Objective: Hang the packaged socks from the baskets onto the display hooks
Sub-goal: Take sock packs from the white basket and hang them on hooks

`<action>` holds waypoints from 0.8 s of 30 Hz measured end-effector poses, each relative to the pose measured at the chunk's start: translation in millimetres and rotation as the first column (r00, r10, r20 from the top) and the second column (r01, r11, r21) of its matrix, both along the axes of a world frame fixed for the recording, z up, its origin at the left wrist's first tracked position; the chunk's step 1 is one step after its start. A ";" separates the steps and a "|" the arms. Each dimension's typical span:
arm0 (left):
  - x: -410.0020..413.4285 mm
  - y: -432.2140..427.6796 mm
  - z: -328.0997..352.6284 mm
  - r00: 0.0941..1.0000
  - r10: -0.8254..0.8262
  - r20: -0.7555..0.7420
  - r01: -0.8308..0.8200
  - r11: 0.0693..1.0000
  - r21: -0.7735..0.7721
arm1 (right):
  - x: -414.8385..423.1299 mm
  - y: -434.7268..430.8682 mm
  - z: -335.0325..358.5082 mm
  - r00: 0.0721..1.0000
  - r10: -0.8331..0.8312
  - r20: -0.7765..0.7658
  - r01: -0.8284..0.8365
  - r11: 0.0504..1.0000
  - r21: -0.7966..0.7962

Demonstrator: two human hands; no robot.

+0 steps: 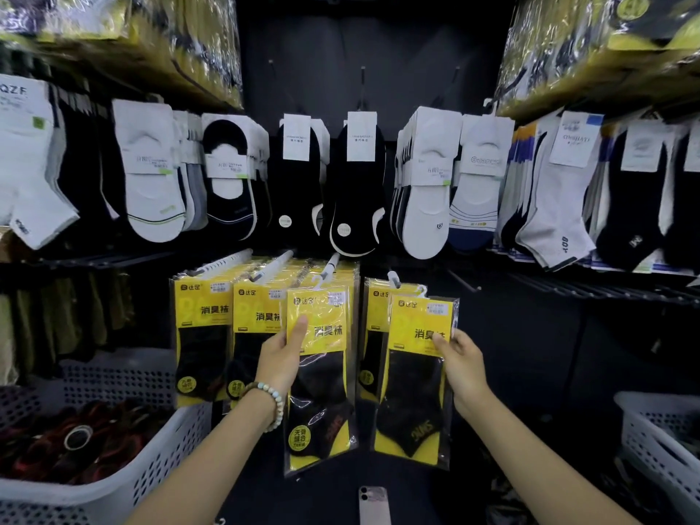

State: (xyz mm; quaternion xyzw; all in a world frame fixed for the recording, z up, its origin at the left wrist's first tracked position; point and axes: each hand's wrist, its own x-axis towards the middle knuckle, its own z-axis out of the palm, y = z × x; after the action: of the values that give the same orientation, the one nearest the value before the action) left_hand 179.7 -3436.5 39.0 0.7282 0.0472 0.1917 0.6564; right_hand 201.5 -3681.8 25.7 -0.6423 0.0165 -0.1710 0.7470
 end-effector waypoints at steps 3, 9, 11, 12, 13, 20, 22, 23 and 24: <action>4.2 3.6 0.7 1.000 0.014 -0.001 -0.014 1.000 -0.022 | 14.3 1.6 10.3 0.999 0.037 0.011 -0.036 0.995 -0.093; 15.4 8.6 -5.0 1.000 0.018 -0.017 -0.018 0.998 -0.054 | 40.0 18.9 11.6 0.998 0.064 0.023 -0.059 0.987 -0.147; 17.3 8.4 -6.5 1.000 0.017 -0.026 -0.019 0.999 -0.050 | 46.3 20.9 6.6 0.998 0.065 0.010 -0.063 0.990 -0.128; 17.5 7.8 -6.8 1.000 0.015 -0.026 -0.017 0.999 -0.049 | 48.9 21.3 3.8 0.998 0.060 0.007 -0.059 0.991 -0.120; 18.5 7.8 -7.6 1.000 0.013 -0.023 -0.014 0.999 -0.050 | 51.2 21.5 1.4 0.999 0.054 0.004 -0.053 0.992 -0.113; 22.7 5.2 -12.1 1.000 -0.006 -0.001 0.005 0.997 -0.073 | 58.2 16.4 -25.1 0.980 -0.136 -0.144 0.126 0.989 -0.073; 21.2 2.7 -13.2 1.000 -0.017 0.001 0.017 0.997 -0.070 | 53.3 14.4 -32.7 0.961 -0.205 -0.184 0.194 0.978 -0.077; 20.8 1.0 -14.3 1.000 -0.024 0.000 0.024 0.998 -0.063 | 50.0 14.1 -35.0 0.954 -0.235 -0.188 0.222 0.971 -0.090; 19.7 -1.2 -14.7 0.999 -0.034 0.000 0.034 0.998 -0.055 | 46.3 14.4 -35.8 0.948 -0.259 -0.185 0.243 0.965 -0.103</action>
State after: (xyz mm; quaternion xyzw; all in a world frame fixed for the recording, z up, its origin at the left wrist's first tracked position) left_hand 199.5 -3437.7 24.3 0.7108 0.0405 0.1789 0.6791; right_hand 247.7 -3667.5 -10.1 -0.6778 0.1650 -0.2008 0.6878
